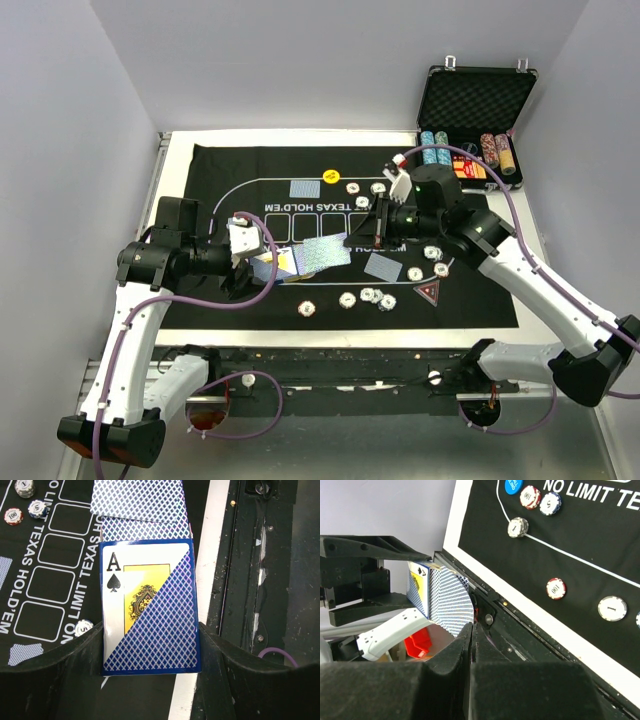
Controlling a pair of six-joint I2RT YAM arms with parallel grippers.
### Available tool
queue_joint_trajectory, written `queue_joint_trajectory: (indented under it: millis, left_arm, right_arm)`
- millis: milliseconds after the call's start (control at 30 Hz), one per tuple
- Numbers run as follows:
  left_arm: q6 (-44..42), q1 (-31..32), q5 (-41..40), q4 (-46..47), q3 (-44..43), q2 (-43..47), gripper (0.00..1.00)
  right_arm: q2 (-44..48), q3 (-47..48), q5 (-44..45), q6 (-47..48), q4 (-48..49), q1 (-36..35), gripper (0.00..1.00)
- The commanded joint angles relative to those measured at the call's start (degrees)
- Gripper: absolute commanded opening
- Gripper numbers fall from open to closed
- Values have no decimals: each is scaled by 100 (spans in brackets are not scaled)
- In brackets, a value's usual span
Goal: Distribute texas hold em gaming equipment
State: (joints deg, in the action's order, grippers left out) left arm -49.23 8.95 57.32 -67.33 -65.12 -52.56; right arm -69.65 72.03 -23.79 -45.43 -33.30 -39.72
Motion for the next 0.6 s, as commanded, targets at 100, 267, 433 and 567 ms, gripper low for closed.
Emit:
queue_joint_trajectory:
  millis: [100, 267, 433, 567]
  left_arm:
    - [10, -16, 324, 124, -106, 105, 19]
    - [10, -16, 324, 124, -106, 105, 19]
    - [10, -16, 324, 115, -97, 88, 19]
    - [10, -16, 315, 115, -115, 96, 19]
  right_arm:
    - [214, -250, -529, -246, 226, 324, 1]
    - [399, -891, -1495, -1010, 1235, 922, 0]
    - [338, -1174, -2094, -1670, 2168, 1308, 1]
    - [57, -972, -2305, -1934, 2670, 1590, 1]
